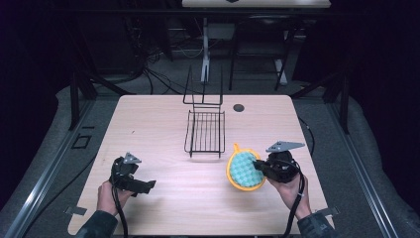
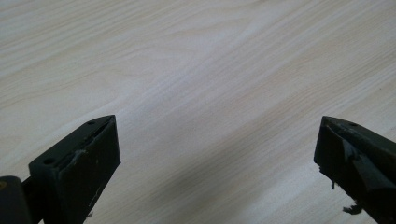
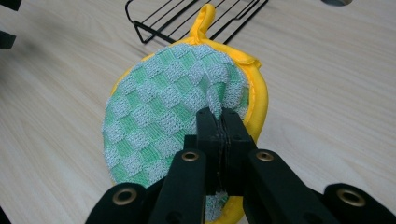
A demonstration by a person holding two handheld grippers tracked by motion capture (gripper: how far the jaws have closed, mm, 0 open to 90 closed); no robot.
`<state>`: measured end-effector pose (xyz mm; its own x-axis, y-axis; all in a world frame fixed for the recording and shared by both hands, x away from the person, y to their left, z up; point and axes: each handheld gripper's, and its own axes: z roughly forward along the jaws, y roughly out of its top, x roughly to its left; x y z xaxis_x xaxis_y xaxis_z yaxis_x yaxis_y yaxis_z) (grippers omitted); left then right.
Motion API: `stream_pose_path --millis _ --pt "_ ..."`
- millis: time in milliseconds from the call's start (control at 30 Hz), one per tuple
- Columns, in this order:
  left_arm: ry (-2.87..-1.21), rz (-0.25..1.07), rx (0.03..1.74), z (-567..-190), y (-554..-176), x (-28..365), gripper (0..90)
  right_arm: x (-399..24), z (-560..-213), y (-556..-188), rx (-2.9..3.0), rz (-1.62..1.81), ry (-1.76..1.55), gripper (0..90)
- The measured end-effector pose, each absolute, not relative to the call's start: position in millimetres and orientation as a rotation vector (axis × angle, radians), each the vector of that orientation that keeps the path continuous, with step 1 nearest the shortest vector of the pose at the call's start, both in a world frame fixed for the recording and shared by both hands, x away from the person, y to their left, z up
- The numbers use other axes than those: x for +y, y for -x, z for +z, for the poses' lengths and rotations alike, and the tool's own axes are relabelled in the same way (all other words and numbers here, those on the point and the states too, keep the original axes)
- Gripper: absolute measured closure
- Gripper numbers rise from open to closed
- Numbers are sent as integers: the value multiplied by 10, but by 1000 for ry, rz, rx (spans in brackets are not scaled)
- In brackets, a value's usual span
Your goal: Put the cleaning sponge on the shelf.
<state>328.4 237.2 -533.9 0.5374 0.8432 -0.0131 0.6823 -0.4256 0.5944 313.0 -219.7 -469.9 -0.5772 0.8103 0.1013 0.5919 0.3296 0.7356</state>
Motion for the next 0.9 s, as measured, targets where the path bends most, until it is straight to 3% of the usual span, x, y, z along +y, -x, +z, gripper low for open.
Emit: stream_pose_path --millis 900 --pt "-2241 414 1233 -5346 -3278 2360 4 -1958 -4509 -3403 2267 1155 -1188 884"
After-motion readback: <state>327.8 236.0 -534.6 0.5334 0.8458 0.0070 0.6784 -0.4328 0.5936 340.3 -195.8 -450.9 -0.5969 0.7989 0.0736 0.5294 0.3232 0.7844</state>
